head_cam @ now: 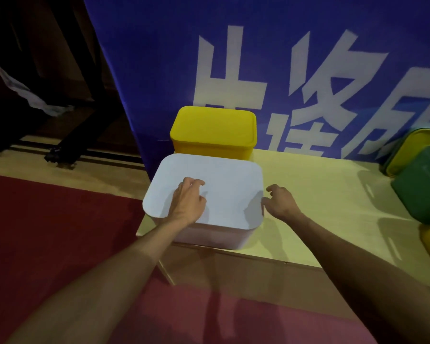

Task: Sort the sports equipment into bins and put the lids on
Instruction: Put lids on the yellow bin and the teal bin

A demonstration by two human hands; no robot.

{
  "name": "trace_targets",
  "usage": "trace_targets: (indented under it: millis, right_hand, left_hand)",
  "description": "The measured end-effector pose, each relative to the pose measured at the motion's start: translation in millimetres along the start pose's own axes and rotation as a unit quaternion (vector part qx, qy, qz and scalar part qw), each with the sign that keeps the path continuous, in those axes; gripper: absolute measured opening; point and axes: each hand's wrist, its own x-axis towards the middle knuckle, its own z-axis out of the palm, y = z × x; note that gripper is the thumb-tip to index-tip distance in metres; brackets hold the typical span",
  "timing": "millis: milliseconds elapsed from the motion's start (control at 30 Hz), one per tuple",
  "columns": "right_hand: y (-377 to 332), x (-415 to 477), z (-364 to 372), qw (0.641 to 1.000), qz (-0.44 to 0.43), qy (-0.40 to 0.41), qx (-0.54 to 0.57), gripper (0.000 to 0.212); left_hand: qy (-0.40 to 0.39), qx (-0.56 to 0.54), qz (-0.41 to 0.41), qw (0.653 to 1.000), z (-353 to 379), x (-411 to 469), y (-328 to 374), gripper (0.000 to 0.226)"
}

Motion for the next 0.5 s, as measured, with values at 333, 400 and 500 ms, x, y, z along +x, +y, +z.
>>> trace_targets:
  millis: [333,400,500]
  right_hand:
    - [99.7,-47.8,-149.1,0.99,-0.115,0.056,0.053,0.028]
    - [128.3,-58.0,-183.4,0.988,-0.124,0.077,0.052,0.027]
    - [172.0,-71.9,-228.5,0.987,-0.116,0.099,0.044,0.025]
  left_hand:
    - [-0.033,-0.188,0.044,0.981,22.0,-14.7,210.5,0.022]
    - [-0.039,-0.218,0.053,0.974,30.8,-20.2,255.4,0.019]
    - [-0.049,-0.254,0.08,0.963,44.8,-30.2,315.7,0.016]
